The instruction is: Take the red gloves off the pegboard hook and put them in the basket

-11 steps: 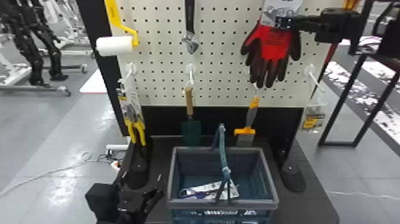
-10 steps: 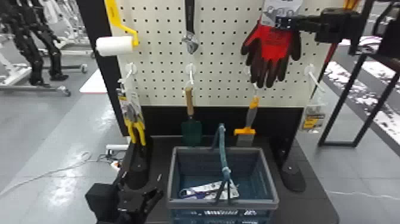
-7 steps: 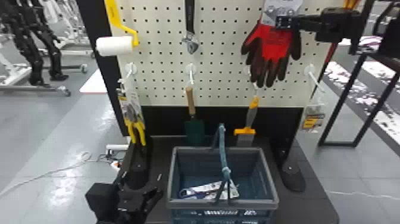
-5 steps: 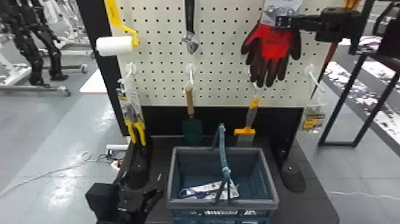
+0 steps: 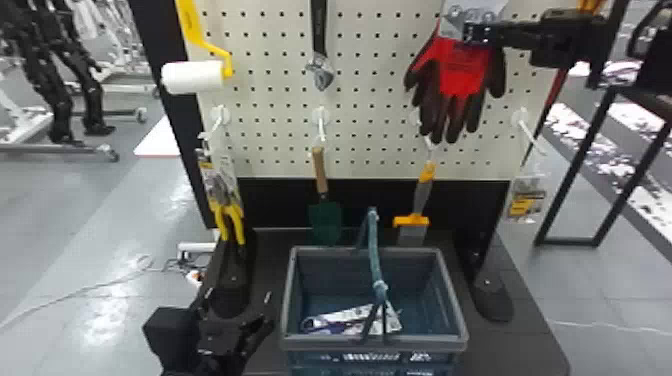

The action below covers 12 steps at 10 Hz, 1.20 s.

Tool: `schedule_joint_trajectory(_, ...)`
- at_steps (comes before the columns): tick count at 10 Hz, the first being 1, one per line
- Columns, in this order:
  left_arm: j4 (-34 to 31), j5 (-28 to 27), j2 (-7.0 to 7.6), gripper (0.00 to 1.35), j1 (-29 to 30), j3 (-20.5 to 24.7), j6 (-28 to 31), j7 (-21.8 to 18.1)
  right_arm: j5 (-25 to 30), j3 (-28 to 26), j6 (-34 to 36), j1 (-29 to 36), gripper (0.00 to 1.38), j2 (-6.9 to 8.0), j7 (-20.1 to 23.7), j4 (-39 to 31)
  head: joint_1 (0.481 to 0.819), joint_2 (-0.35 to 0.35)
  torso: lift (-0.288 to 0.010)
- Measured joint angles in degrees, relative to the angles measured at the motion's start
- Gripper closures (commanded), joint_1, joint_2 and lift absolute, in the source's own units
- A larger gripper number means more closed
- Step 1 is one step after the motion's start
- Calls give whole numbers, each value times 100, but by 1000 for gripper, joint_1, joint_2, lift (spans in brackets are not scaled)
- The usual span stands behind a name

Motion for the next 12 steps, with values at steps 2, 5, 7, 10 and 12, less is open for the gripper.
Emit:
schedule_joint_trajectory(2,0,0,5,243,0,-3,-1,0,-4,-13,-17,-55,1276,-6,0,-38,549,0,-100)
schedule_joint_trajectory(5,0,17,17,242,52,5,-27,0,4,-343,-34,225,1276,-17,-38,-400,549,0,-100)
schedule_joint_trajectory(7,-6,45,18,242,88,18,-24,0,5,-774,11,691,1277,-56,-87,-949,549,0,-100)
schedule_joint_trajectory(10,-17,64,43,243,80,-4,-4,0,79,-1407,221,1636,1276,179,-88,-1589,549,0,-100)
schedule_joint_trajectory(12,-65,71,45,243,141,34,4,9,292,-1806,345,2416,1277,622,-56,-1879,549,0,-100)
